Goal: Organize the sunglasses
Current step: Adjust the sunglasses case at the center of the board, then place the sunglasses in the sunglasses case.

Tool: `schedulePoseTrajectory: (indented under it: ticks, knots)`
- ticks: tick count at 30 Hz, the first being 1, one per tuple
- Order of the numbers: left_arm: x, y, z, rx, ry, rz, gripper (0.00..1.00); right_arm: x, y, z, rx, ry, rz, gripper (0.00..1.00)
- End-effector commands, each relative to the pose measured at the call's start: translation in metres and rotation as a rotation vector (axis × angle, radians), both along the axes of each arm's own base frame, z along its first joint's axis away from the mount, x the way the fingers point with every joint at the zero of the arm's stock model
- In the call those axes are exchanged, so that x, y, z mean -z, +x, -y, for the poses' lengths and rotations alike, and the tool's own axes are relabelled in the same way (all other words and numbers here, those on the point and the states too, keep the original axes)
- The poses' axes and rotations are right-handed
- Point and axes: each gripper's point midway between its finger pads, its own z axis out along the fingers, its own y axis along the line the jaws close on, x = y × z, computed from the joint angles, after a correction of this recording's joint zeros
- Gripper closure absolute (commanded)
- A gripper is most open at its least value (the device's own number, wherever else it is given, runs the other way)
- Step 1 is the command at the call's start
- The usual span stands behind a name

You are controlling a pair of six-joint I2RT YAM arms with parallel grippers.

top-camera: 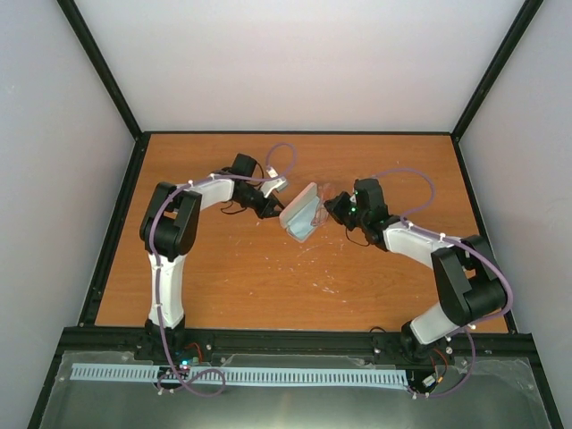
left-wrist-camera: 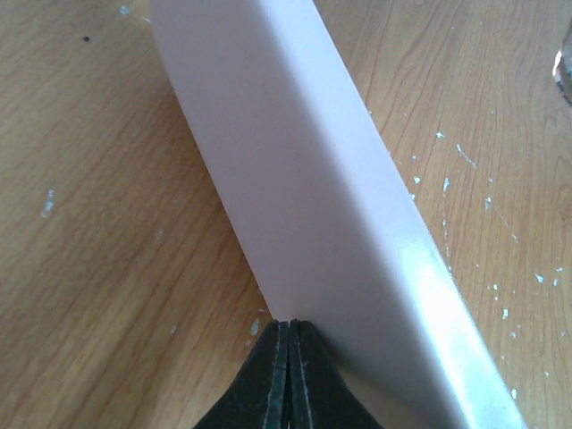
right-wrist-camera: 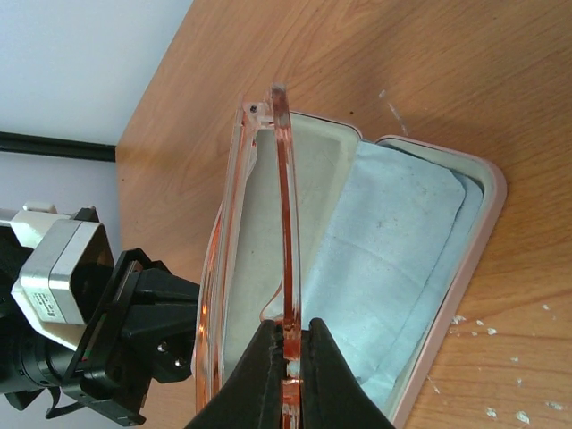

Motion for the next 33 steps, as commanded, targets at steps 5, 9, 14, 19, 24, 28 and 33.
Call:
schedulePoseTrajectory:
  ticks: [5, 9, 14, 19, 24, 28, 33]
  knots:
    - [-0.025, -0.003, 0.015, 0.018, -0.063, 0.029, 0.97, 0.008, 0.006, -0.008, -0.032, -0.024, 0.005, 0.97]
    - [-0.029, -0.002, 0.016, 0.019, -0.074, 0.03, 0.96, 0.018, 0.006, -0.011, -0.046, -0.037, -0.003, 0.97]
    - [-0.029, -0.006, 0.02, 0.024, -0.083, 0.014, 0.96, 0.029, 0.01, -0.023, -0.086, -0.042, -0.015, 0.97]
    - [-0.03, -0.012, 0.026, 0.034, -0.091, 0.004, 0.97, 0.034, 0.016, -0.034, -0.089, -0.019, -0.018, 0.97]
    - [-0.03, -0.016, 0.029, 0.042, -0.1, -0.004, 0.97, 0.039, 0.021, -0.039, -0.085, -0.005, -0.024, 0.97]
    - [-0.031, -0.016, 0.03, 0.043, -0.101, -0.003, 0.97, 0.045, 0.023, -0.041, -0.093, -0.01, -0.034, 0.97]
    - [-0.03, -0.016, 0.029, 0.045, -0.099, 0.002, 0.97, 0.053, 0.024, -0.044, -0.104, -0.022, -0.05, 0.97]
